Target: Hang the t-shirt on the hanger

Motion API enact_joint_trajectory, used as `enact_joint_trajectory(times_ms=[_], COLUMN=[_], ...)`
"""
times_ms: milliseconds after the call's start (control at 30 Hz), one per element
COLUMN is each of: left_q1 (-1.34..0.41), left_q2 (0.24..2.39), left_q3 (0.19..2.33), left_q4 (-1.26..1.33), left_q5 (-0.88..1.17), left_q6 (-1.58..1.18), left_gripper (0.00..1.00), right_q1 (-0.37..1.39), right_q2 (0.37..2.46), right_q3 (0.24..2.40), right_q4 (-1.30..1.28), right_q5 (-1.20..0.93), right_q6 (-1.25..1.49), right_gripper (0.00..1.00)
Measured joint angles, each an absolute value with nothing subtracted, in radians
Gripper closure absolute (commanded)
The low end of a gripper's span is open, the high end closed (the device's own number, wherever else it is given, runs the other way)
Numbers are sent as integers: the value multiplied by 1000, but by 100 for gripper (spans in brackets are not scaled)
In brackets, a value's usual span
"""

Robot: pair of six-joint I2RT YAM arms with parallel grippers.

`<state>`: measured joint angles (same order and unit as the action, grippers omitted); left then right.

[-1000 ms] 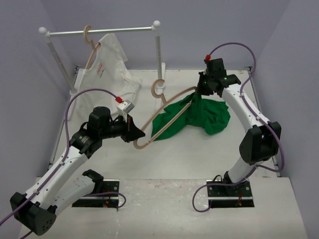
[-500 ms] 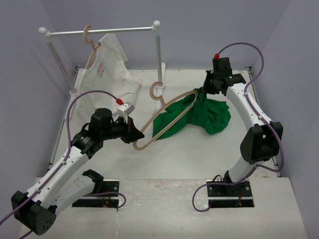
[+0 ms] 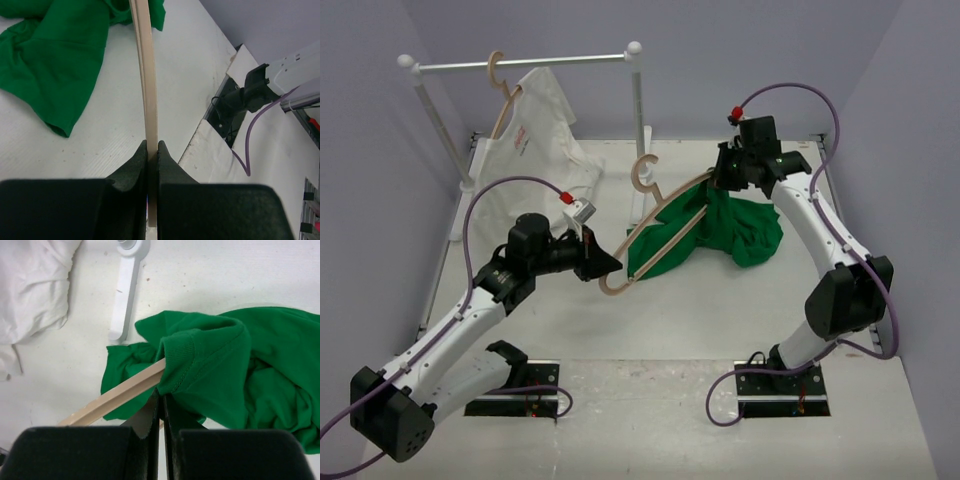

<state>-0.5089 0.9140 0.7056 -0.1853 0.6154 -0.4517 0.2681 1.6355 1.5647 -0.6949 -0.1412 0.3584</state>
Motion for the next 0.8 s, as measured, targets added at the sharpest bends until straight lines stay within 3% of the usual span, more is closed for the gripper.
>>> enact_joint_trajectory(times_ms=[267,433,633,800], left_q1=[-526,-530,-534,-539], left_q2=[933,902,846,853], left_q3=[666,656,656,656], left_q4=[-24,12,14,27], left_q5=[627,529,389,363], left_q6=[-505,-547,-566,-566], left_gripper=[100,100,100,100], right_q1=[292,444,569,596], right_q2=[1595,1553,1351,1307], right_q3=[1661,1657,1364,1252], right_q4=[-722,-718,-552,-438], right_q5=[-223,-275,-308,-384], right_q6=[313,294,408,495], right_gripper=[100,100,100,100])
